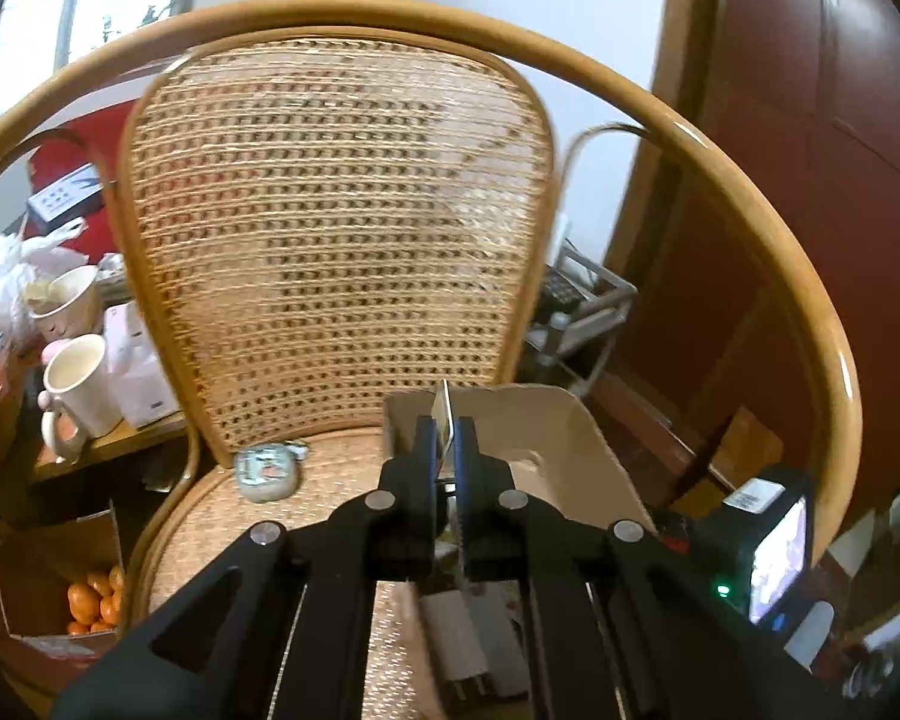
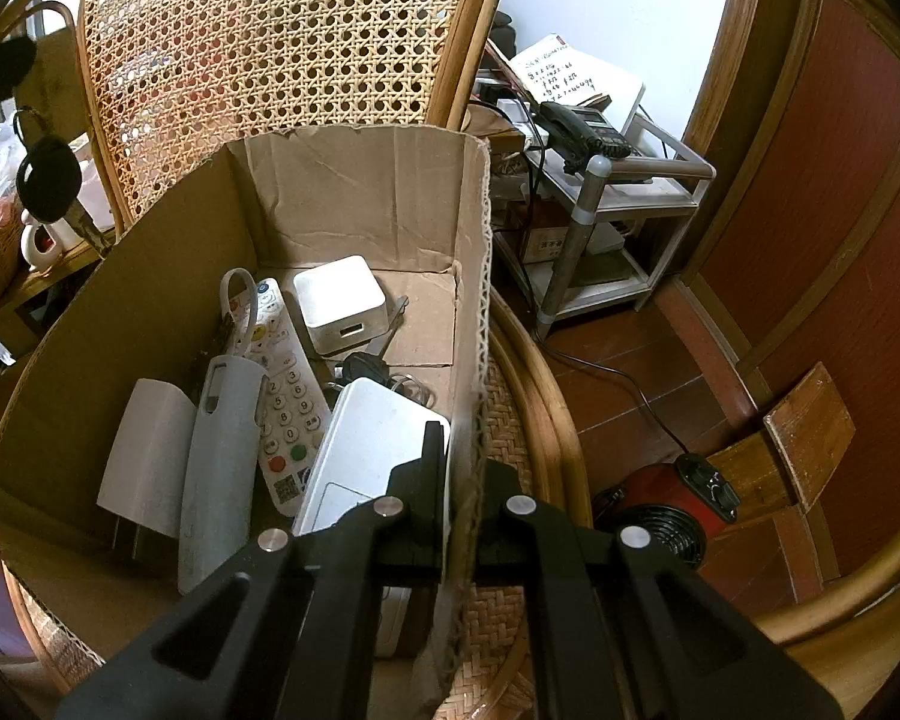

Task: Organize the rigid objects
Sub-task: 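Carry the key fob into the cardboard box and open the left tool, then grasp the cartoon-printed earbud case with the left tool and lift it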

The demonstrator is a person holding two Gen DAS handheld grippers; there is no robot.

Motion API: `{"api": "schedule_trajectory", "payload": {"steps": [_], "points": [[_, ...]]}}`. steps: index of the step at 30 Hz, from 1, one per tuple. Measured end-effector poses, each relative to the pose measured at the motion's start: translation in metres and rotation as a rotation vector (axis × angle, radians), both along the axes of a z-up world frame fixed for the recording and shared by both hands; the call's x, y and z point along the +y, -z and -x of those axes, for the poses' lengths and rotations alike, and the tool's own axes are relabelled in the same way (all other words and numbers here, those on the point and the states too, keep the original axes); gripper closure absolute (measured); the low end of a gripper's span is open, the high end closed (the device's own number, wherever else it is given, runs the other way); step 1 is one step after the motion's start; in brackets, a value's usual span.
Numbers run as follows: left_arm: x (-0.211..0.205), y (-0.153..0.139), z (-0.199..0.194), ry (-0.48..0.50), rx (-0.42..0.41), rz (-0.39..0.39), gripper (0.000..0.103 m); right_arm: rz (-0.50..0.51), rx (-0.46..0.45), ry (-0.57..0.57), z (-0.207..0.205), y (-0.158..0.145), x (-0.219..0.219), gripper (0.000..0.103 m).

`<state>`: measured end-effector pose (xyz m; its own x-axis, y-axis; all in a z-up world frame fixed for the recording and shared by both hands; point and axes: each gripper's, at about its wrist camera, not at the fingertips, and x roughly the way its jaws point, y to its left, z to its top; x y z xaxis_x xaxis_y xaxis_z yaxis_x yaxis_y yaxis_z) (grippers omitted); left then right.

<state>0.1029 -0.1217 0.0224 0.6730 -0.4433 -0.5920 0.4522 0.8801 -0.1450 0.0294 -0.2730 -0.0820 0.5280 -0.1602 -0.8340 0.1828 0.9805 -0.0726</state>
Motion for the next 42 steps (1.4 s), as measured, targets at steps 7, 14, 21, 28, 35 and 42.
{"api": "schedule_trajectory", "payload": {"steps": [7,14,21,28,35,42], "points": [[-0.02,0.006,0.009,0.045,0.0,-0.031,0.096,0.0,0.0,0.0,0.0,0.0,0.0,0.095],[-0.014,-0.02,0.026,0.035,-0.096,0.019,0.1,0.0,0.0,0.0,0.0,0.0,0.0,0.095],[-0.027,-0.006,0.021,0.046,-0.052,-0.033,0.098,-0.001,0.001,0.002,0.0,0.0,0.0,0.095],[-0.001,0.016,-0.015,-0.082,0.013,-0.034,0.049,0.001,0.001,0.0,0.001,-0.001,0.001,0.095],[0.036,0.041,-0.068,-0.221,0.04,-0.035,0.015,0.0,0.001,0.0,0.0,-0.001,0.001,0.095],[0.058,0.082,-0.125,-0.26,0.114,-0.084,0.012,-0.006,0.013,0.002,0.001,0.0,0.002,0.095]]}}
